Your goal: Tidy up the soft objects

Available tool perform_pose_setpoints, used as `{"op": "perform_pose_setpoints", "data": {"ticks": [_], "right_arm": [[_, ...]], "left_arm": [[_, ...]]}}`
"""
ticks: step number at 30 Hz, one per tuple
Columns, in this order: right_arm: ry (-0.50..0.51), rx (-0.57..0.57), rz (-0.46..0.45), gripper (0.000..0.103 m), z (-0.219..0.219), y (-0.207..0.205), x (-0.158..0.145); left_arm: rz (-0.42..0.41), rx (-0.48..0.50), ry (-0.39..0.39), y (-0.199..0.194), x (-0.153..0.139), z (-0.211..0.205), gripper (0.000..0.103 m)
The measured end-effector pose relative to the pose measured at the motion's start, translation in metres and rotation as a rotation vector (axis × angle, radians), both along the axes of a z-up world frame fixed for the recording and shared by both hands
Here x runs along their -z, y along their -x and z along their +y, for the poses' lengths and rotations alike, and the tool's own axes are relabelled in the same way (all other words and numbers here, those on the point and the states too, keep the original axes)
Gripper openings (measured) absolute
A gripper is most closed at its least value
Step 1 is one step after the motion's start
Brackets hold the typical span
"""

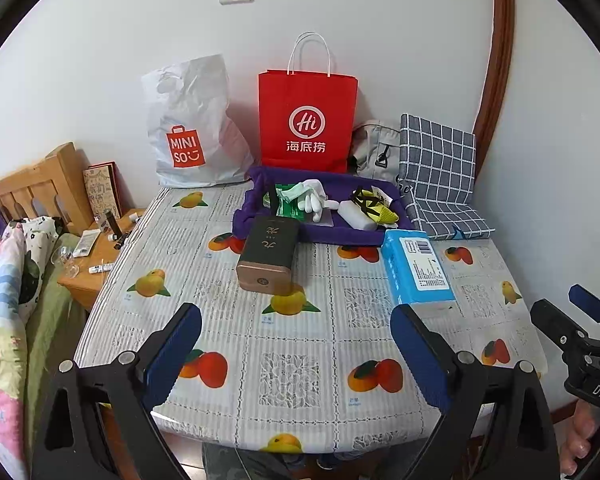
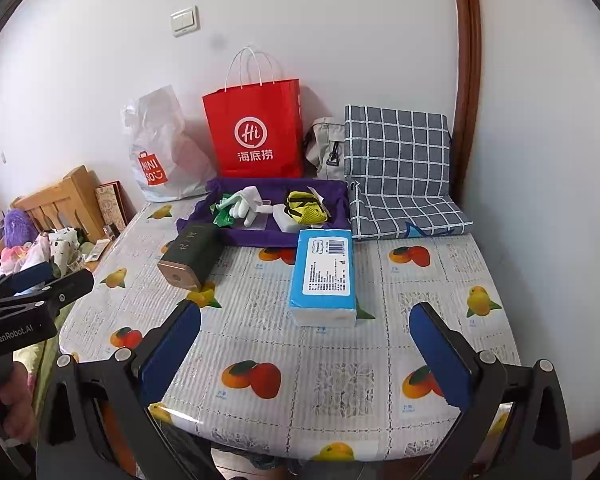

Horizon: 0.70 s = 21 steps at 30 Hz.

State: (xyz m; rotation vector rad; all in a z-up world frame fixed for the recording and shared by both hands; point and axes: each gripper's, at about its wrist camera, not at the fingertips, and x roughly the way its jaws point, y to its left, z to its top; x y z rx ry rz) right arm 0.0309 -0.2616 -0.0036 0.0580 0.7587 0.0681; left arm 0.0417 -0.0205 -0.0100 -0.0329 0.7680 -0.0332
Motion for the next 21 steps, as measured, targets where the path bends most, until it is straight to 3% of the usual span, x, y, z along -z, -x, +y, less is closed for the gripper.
{"op": "perform_pose_setpoints", "data": {"ticks": [21], "right_arm": [[-0.008,-0.006,-0.024,0.103,0.002,0.019,-0.005]], "left_arm": [[-0.005,-0.017,0.005,0.011,0.000,0.007,0.096]]}}
